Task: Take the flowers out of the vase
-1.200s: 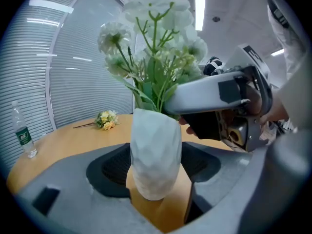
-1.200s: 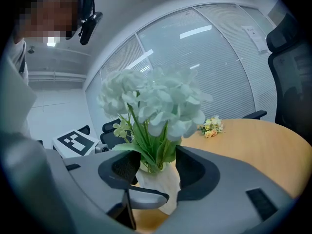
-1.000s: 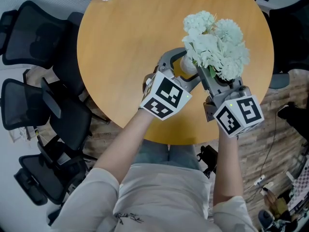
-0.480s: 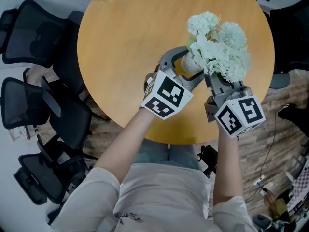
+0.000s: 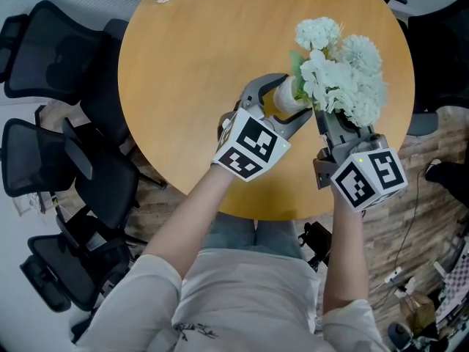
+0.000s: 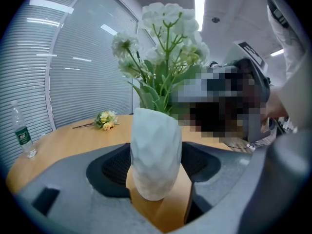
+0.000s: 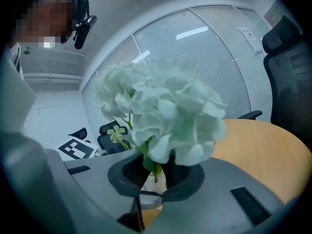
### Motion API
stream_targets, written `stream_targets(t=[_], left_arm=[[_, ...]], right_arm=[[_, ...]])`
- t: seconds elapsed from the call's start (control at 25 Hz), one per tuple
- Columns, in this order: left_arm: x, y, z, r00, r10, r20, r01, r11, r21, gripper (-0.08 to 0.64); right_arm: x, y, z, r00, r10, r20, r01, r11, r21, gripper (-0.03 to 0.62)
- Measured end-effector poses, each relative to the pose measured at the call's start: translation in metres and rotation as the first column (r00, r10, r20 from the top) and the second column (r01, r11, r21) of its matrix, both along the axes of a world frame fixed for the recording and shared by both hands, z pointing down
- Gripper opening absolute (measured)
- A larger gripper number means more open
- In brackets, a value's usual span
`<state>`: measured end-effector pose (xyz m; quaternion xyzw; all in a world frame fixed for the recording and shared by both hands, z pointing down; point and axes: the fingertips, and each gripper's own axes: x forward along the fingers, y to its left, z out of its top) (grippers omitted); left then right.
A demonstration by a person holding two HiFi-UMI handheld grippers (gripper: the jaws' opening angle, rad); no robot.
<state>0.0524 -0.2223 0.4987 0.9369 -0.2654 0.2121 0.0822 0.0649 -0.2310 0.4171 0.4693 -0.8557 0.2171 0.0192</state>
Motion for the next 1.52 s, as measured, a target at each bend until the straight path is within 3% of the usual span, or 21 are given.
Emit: stream_targets(t=[1.52], left_arm=[[-0.007,0.0,0.002,1.0,-0.014,-0.014,0.014,1.0,0.012,0.324]], right_arm=[[0.015,0.007,-0.044,0.999,0.042,-0.007,-0.041,0.997,0.058,0.049]])
